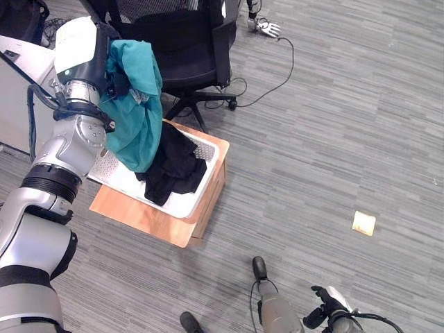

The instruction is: Pick up bed clothes into laundry basket.

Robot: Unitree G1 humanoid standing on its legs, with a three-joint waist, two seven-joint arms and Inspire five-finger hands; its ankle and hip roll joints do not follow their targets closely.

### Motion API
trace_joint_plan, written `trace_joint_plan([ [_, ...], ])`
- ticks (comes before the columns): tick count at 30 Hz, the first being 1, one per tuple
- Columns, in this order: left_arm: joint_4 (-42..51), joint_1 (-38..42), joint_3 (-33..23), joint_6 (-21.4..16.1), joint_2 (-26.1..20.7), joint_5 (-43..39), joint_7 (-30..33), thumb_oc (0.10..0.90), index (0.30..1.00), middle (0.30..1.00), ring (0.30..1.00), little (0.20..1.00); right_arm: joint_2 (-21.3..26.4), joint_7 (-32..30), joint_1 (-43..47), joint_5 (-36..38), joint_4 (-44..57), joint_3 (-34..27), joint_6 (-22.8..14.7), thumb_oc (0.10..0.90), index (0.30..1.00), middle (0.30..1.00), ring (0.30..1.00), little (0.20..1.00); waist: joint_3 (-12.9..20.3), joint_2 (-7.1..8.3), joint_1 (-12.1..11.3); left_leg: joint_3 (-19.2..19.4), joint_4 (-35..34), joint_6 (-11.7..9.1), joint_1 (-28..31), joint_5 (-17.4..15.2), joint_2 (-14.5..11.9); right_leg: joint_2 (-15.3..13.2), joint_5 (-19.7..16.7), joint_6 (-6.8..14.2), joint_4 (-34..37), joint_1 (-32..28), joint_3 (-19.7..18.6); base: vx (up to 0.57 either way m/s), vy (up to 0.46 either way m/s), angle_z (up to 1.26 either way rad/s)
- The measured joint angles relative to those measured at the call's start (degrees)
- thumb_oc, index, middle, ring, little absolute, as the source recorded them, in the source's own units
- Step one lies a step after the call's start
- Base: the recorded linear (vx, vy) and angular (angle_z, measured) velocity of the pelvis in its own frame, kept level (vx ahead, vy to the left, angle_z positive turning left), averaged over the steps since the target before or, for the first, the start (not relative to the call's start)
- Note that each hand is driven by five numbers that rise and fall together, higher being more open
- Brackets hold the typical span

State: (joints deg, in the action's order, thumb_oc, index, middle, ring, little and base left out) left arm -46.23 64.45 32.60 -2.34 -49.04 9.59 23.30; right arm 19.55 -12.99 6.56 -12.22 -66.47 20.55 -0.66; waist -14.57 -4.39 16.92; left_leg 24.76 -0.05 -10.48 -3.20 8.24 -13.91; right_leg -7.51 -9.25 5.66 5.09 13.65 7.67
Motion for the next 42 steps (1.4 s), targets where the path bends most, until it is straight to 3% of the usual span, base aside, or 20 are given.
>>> trace_joint_plan([
  [4, -0.7, -6.3, -3.4, -0.1, 2.5, -3.0, -0.1, 0.4, 0.3, 0.3, 0.3, 0.3, -1.4, -0.7, 0.4, -0.3, 0.0, 0.8, -0.1, 0.8, 0.9, 0.9, 0.9, 0.9, -0.5, 0.85, -0.2, 0.0, 3.0, -0.1, -1.2, 0.0, -0.1, -0.7, -0.1, -0.4, 0.0, -0.2, 0.1, 0.0, -0.023, 0.02],
  [7, -1.1, -10.9, -6.5, 0.0, 5.5, -6.4, -0.2, 0.4, 0.3, 0.3, 0.3, 0.3, -2.7, -1.5, 0.6, -0.3, -0.1, 1.6, 0.2, 0.8, 0.9, 0.9, 0.9, 0.9, -1.8, 2.92, -0.4, -0.1, 5.2, -0.6, -2.9, -0.5, 0.0, -1.8, -0.2, -0.6, 0.0, -1.3, 1.3, -0.01, -0.025, 0.24],
  [8, -1.1, -12.3, -6.5, 0.0, 6.3, -7.4, -0.3, 0.4, 0.3, 0.3, 0.3, 0.3, -2.8, -1.6, 0.6, -0.5, -0.2, 1.6, 0.2, 0.8, 0.9, 0.9, 0.9, 0.9, -1.7, 2.54, -0.3, 0.0, 0.4, -0.1, -1.9, 0.3, 0.3, -1.5, -0.1, -0.7, -0.1, -1.2, 1.8, -0.01, -0.007, 0.23],
  [9, -1.1, -13.0, -6.5, 0.0, 6.8, -7.9, -0.3, 0.4, 0.3, 0.3, 0.3, 0.3, -2.7, -1.8, 0.8, -0.5, -0.2, 1.5, 0.2, 0.8, 0.9, 0.9, 0.9, 0.9, -1.9, 1.91, -0.5, -0.1, -3.6, 0.6, -0.7, 3.7, 0.0, -0.9, -0.1, -0.8, -0.1, -0.8, 2.3, 0.0, -0.001, 0.16],
  [10, -1.2, -13.5, -6.5, 0.3, 7.4, -8.5, -0.4, 0.447, 0.371, 0.371, 0.371, 0.371, -2.8, -2.3, 1.4, -0.6, -0.2, 1.4, 0.1, 0.8, 0.9, 0.9, 0.9, 0.9, -2.6, 1.92, -0.8, -0.6, -5.0, 0.9, -0.5, 3.6, 0.0, -0.9, 0.1, -0.9, -1.9, 0.3, 2.8, 0.0, 0.0, 0.04],
  [11, -1.2, -13.5, -6.5, 0.3, 7.4, -8.5, -0.4, 0.8, 0.9, 0.9, 0.9, 0.9, -2.8, -2.3, 1.4, -0.6, -0.2, 1.4, 0.1, 0.8, 0.9, 0.9, 0.9, 0.9, -2.6, 1.92, -0.8, -0.6, -5.0, 0.9, -0.5, 3.6, 0.0, -0.9, 0.1, -0.9, -1.9, 0.3, 2.8, 0.0, -0.003, -0.04],
  [12, -2.7, -15.9, -6.9, 0.2, 9.2, -9.0, -0.8, 0.8, 0.9, 0.9, 0.9, 0.9, -3.0, -2.4, 2.0, -0.7, -0.1, 1.4, 0.1, 0.8, 0.9, 0.9, 0.9, 0.9, -4.0, 1.77, -1.5, -1.3, -5.0, 1.5, -0.4, 3.9, 0.0, -0.2, 2.7, 0.3, -5.3, 4.5, 3.0, 0.0, -0.002, 0.1],
  [13, -3.8, -16.8, -6.8, 0.5, 9.9, -9.2, -1.9, 0.8, 0.9, 0.9, 0.9, 0.9, -3.7, -2.5, 1.2, -0.7, -0.1, 1.5, 0.1, 0.8, 0.9, 0.9, 0.9, 0.9, -3.4, 2.84, -1.4, -1.7, -5.0, 1.5, -0.3, 3.9, 1.2, -0.2, -0.9, -0.5, -1.1, 3.4, 3.0, 0.0, -0.004, 0.3],
  [14, -4.8, -17.6, -6.9, 0.8, 10.6, -9.2, -2.7, 0.8, 0.9, 0.9, 0.9, 0.9, -4.3, -2.4, 0.7, -0.7, -0.3, 1.5, 0.1, 0.8, 0.9, 0.9, 0.9, 0.9, -3.0, 3.56, -1.4, -2.2, -5.0, 1.4, -0.4, 3.7, 1.9, -0.8, -2.0, -2.5, 0.1, 2.7, 4.4, -0.01, -0.005, 0.26],
  [16, -6.8, -18.6, -7.2, 0.8, 10.5, -9.4, -3.0, 0.8, 0.9, 0.9, 0.9, 0.9, -4.4, -2.4, 1.4, -0.7, -0.2, 1.5, 0.0, 0.8, 0.9, 0.9, 0.9, 0.9, -3.5, 2.41, -2.2, -1.8, -5.1, 1.3, -0.4, 3.7, 0.7, 0.6, -2.3, -2.7, 0.0, 3.0, 4.5, -0.03, -0.004, -0.04],
  [23, -9.9, -15.0, -8.0, 1.4, 10.5, -9.0, -3.8, 0.8, 0.9, 0.9, 0.9, 0.9, -3.3, -3.6, 5.0, -0.7, -0.1, 2.5, 0.0, 0.8, 0.9, 0.9, 0.9, 0.9, -3.1, 1.6, -1.7, -1.7, -5.0, 1.2, 0.0, 3.8, -0.4, 2.3, -2.8, -3.7, 0.0, 2.8, 4.5, 0.0, 0.001, -0.02],
  [32, -9.3, -13.2, -7.3, 1.5, 8.6, -7.3, -3.0, 0.8, 0.9, 0.9, 0.9, 0.9, -0.6, -3.3, 3.1, -0.7, -0.9, 2.6, 0.1, 0.8, 0.9, 0.9, 0.9, 0.9, 0.0, -2.96, -1.7, -1.4, -5.1, 0.8, -0.1, 3.3, -1.5, 3.4, -2.7, -3.5, 0.1, 3.0, 4.4, 0.0, -0.002, 0.0],
  [34, -9.2, -11.1, -5.1, 1.3, 7.2, -6.9, -2.2, 0.8, 0.9, 0.9, 0.9, 0.9, -0.1, -3.3, 3.1, -0.7, -1.1, 2.5, 0.0, 0.8, 0.9, 0.9, 0.9, 0.9, 0.2, -3.21, -1.8, -1.1, -5.1, 0.7, -0.2, 2.9, -1.8, 3.6, -2.7, -3.6, 0.1, 3.2, 4.5, 0.0, 0.0, 0.0],
  [38, -3.6, -9.1, -5.4, 0.9, 5.6, -4.8, 0.4, 0.8, 0.9, 0.9, 0.9, 0.9, 0.5, -3.3, 2.9, -0.5, -2.4, 2.6, -0.2, 0.8, 0.9, 0.9, 0.9, 0.9, 0.8, -4.05, -2.0, 0.0, -5.1, 0.9, -0.2, 0.2, -2.4, 4.2, -3.1, -3.9, 0.1, 3.5, 4.6, 0.02, -0.02, -0.01],
  [41, 10.3, -9.8, -7.1, 0.4, 3.3, -3.8, 4.4, 0.8, 0.9, 0.9, 0.9, 0.9, 0.4, -3.0, 1.6, -0.4, -1.7, 2.7, -0.1, 0.8, 0.9, 0.9, 0.9, 0.9, 0.9, -4.1, -2.7, -0.2, -5.1, 1.0, -0.2, -1.2, -2.1, 3.9, -3.5, -4.0, -0.2, 3.5, 4.8, 0.01, -0.075, -0.01],
  [42, 17.5, -13.3, -12.0, 0.7, 3.3, -3.8, 4.4, 0.8, 0.9, 0.9, 0.9, 0.9, 0.7, -2.4, 1.2, -0.3, 0.4, 3.0, 0.7, 0.8, 0.9, 0.9, 0.9, 0.9, 0.9, -4.1, -2.9, -0.3, -5.1, 1.1, 0.0, -1.4, -2.2, 3.8, -3.5, -3.9, -0.4, 3.7, 4.8, 0.01, -0.068, -0.16],
])
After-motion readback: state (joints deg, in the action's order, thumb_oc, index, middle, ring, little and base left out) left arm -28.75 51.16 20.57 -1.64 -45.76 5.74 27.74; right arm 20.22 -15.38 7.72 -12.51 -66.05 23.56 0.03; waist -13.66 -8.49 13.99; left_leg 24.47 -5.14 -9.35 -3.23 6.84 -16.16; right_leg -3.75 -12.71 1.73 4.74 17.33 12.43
